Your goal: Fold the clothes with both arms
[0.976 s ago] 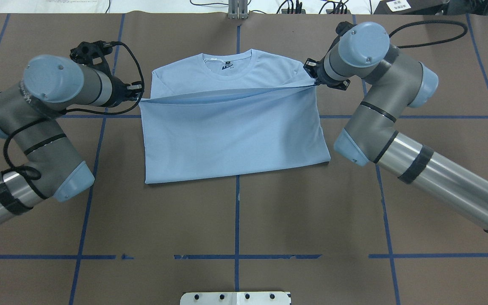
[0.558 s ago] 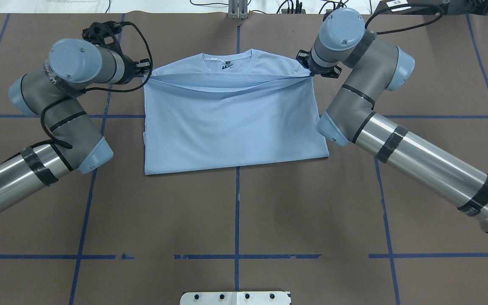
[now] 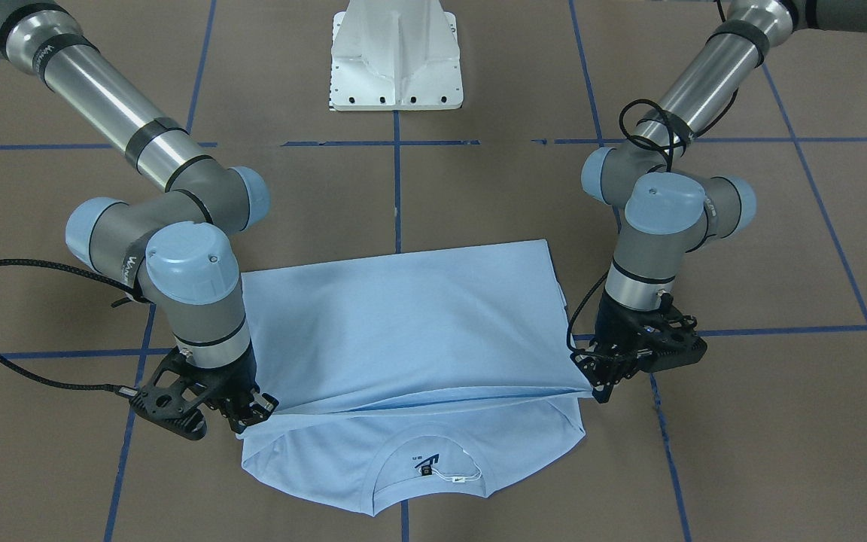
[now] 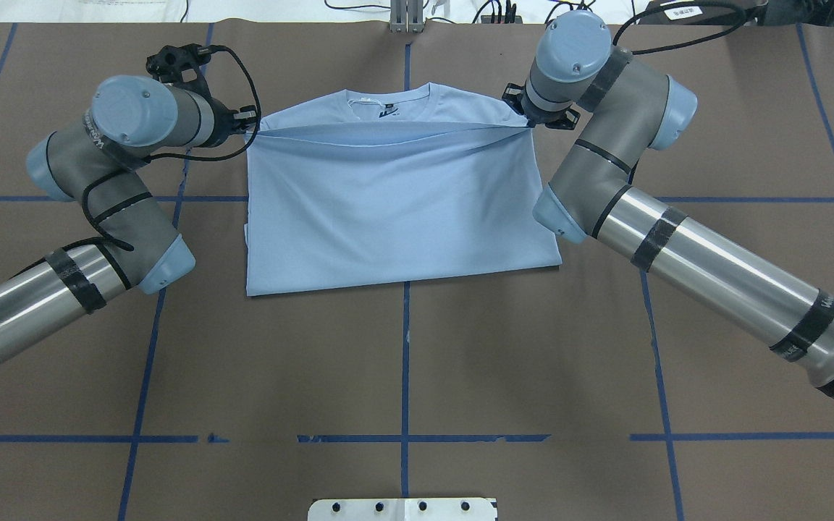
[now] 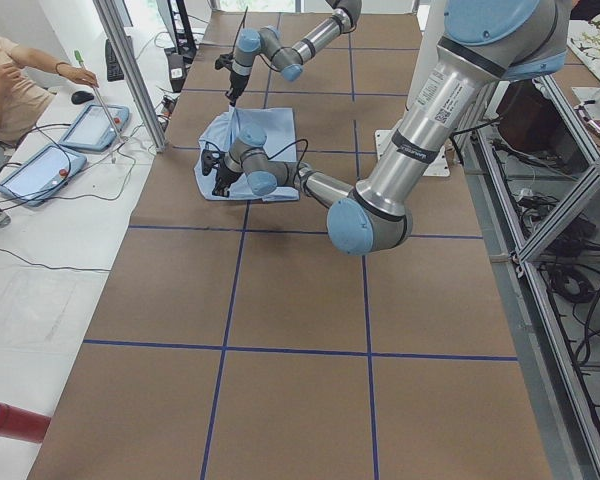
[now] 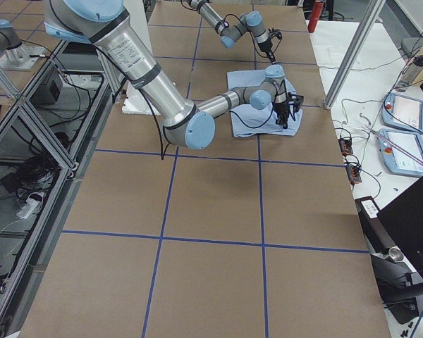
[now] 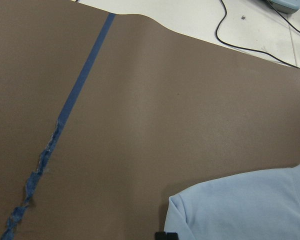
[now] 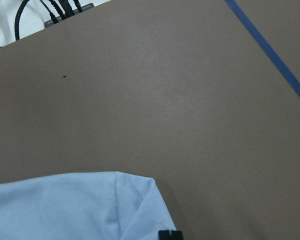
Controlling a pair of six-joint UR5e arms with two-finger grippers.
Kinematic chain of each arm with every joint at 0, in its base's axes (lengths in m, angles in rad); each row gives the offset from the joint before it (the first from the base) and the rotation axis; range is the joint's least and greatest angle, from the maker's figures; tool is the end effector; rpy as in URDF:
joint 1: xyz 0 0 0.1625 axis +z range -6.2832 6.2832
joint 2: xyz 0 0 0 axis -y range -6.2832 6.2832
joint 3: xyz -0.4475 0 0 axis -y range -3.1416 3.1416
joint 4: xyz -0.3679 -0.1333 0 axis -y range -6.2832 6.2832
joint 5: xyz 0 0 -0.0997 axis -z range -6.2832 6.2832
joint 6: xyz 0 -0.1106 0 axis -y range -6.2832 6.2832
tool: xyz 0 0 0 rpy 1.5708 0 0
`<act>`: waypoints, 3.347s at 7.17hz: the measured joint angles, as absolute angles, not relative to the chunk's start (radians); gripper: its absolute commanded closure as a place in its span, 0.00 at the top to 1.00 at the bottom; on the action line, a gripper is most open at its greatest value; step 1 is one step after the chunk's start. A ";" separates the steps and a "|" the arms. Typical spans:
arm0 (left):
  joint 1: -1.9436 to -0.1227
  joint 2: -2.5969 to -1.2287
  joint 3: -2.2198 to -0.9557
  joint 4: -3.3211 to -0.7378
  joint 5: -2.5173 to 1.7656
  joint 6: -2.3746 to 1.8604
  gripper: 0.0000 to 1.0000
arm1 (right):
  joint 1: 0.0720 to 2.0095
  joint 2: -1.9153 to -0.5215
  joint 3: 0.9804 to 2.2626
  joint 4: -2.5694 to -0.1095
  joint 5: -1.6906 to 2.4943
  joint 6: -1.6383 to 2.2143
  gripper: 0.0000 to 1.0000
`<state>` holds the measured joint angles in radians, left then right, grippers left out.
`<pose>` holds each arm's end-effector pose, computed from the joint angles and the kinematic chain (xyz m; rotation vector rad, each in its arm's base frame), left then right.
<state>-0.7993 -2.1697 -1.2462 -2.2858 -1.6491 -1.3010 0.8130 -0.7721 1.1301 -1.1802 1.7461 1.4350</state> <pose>0.4359 -0.6269 0.4097 0.4460 0.8956 -0.4464 -0.4755 -0.6684 0.3577 0.1953 -0.7514 0.5779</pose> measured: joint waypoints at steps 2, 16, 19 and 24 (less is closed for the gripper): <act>-0.801 -2.170 -1.226 -2.317 -1.649 -1.296 0.58 | 0.819 -0.772 1.135 -1.146 1.748 1.412 0.32; -0.808 -2.104 -1.356 -2.347 -1.660 -1.300 0.62 | 0.552 -1.249 1.690 -1.134 1.649 1.774 0.45; -0.808 -2.104 -1.355 -2.347 -1.659 -1.302 0.62 | 0.548 -1.253 1.692 -1.134 1.644 1.775 0.00; -0.807 -2.106 -1.360 -2.344 -1.659 -1.312 0.62 | 0.541 -1.278 1.762 -1.138 1.648 1.772 0.00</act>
<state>-0.8066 -2.1056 -1.3605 -2.3440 -1.6592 -1.3124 0.5405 -1.2776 1.7623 -1.1380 1.6483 1.7716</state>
